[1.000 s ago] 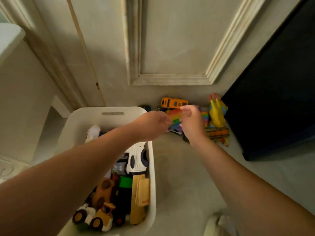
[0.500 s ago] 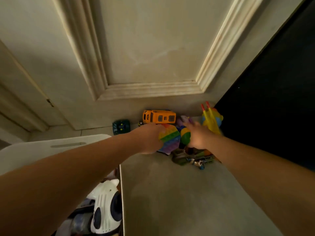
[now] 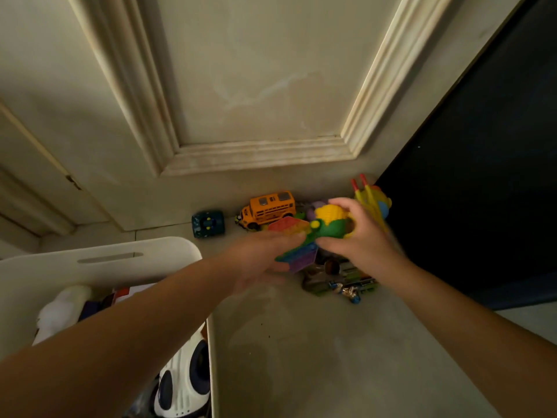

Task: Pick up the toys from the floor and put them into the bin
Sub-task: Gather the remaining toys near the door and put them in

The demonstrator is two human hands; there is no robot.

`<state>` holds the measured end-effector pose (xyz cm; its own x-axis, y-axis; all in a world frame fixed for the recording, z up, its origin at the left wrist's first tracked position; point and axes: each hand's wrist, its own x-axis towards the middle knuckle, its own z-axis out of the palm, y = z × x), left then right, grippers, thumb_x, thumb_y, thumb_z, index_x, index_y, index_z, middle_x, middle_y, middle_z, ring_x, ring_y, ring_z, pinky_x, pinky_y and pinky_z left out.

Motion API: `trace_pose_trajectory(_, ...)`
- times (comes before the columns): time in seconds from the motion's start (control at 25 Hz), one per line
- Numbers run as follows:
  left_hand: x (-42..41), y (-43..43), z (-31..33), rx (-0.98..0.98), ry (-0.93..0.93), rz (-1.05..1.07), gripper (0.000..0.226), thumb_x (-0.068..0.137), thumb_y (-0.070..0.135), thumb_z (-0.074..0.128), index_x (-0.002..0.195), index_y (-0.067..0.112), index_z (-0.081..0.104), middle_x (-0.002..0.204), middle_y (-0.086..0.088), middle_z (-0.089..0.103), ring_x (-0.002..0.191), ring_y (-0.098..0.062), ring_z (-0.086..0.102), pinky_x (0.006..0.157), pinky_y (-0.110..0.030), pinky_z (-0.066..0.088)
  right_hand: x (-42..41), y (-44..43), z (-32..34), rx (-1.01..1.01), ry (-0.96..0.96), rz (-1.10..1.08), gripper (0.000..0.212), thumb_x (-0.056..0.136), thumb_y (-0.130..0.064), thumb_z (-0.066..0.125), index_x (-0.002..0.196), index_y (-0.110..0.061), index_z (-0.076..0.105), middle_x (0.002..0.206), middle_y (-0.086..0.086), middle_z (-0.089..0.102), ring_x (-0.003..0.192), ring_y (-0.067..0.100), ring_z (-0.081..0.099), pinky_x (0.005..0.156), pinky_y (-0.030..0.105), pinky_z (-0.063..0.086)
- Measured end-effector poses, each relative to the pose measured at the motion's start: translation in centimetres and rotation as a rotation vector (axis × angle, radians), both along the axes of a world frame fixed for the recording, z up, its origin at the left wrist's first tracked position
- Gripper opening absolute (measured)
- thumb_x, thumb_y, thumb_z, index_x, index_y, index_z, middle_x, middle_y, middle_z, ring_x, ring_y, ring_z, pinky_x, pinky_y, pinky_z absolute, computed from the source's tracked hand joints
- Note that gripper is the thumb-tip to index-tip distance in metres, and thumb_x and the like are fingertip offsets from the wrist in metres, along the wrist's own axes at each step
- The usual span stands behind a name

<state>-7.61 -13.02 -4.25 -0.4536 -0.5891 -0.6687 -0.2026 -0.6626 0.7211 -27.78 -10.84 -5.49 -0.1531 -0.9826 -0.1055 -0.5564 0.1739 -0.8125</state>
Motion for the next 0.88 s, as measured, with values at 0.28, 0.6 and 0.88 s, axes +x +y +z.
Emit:
trace_pose_trajectory(0.28,0.1,-0.2,0.1,0.140,0.083,0.257,0.040,0.083,0.025,0.071,0.120,0.014,0.059,0.113,-0.012,0.067,0.084,-0.020,0.068,0.054,-0.026,0.059,4.3,0.0,-3.3,-0.105,0.077,0.102,0.050,0.091,-0.053,0.043,0.126,-0.021,0.058,0.123,0.004,0.060,0.119,0.019,0.054,0.100,0.034,0.044)
trace_pose_trajectory(0.6,0.5,-1.0,-0.4,0.182,0.060,0.347,0.037,0.079,0.022,0.075,0.112,0.012,0.061,0.109,-0.013,0.067,0.086,-0.024,0.069,0.052,-0.028,0.059,-3.1,-2.6,-11.5,0.399,0.526,0.009,0.078,0.072,-0.038,0.074,0.141,-0.037,0.037,0.157,0.014,0.000,0.141,0.039,0.023,0.112,0.039,0.031)
trace_pose_trajectory(0.88,1.9,-0.8,0.1,0.154,0.122,0.295,0.042,0.078,0.023,0.075,0.116,0.012,0.061,0.110,-0.012,0.069,0.085,-0.023,0.071,0.060,-0.030,0.060,-3.9,-4.2,-11.2,0.719,0.548,0.105,0.091,0.070,-0.048,0.068,0.146,-0.039,0.018,0.150,0.019,0.020,0.133,0.039,0.034,0.096,0.036,0.041)
